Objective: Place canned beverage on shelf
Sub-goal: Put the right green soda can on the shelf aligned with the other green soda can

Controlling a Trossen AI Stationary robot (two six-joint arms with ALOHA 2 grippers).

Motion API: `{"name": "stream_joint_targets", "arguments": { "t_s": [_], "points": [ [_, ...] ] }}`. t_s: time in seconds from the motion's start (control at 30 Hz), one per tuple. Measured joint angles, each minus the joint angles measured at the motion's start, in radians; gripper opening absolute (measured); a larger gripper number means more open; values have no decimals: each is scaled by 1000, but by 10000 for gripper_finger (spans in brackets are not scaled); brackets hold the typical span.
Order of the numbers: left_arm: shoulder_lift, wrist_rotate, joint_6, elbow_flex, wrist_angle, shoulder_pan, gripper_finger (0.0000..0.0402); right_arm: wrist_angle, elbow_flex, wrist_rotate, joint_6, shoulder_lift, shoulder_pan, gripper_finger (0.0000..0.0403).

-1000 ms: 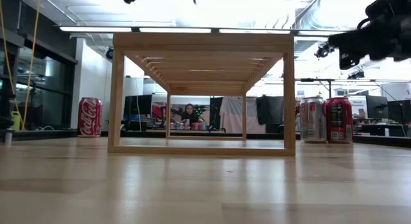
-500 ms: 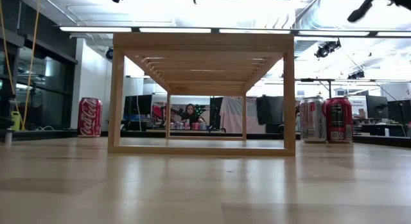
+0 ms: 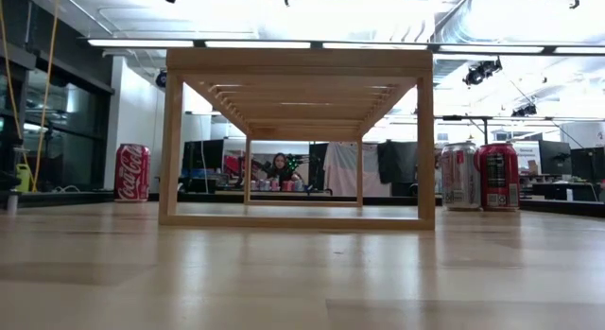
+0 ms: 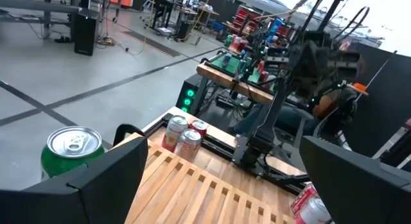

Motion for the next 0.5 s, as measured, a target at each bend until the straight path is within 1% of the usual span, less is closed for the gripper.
{"name": "stream_joint_targets", "arguments": {
  "t_s": [0.07,0.17,0.3,0.37,0.43,0.5],
  "points": [
    [1,0,0,0,-1,0,400,-149,91,34,61,32,-1,0],
    [1,0,1,0,0,0,400,-311,193,31,96,87,2,0],
    [1,0,0,0,0,0,400,-430,281,-32,157,165,8,0],
    [1,0,1,0,-1,0,400,-500,324,-28,221,201,8,1],
    [1,0,0,0,-3,0,400,-636,375,-3,323,235,1,5],
    [1,0,0,0,-3,0,400,-816,433,-14,392,272,-4,24]
  ]
}}
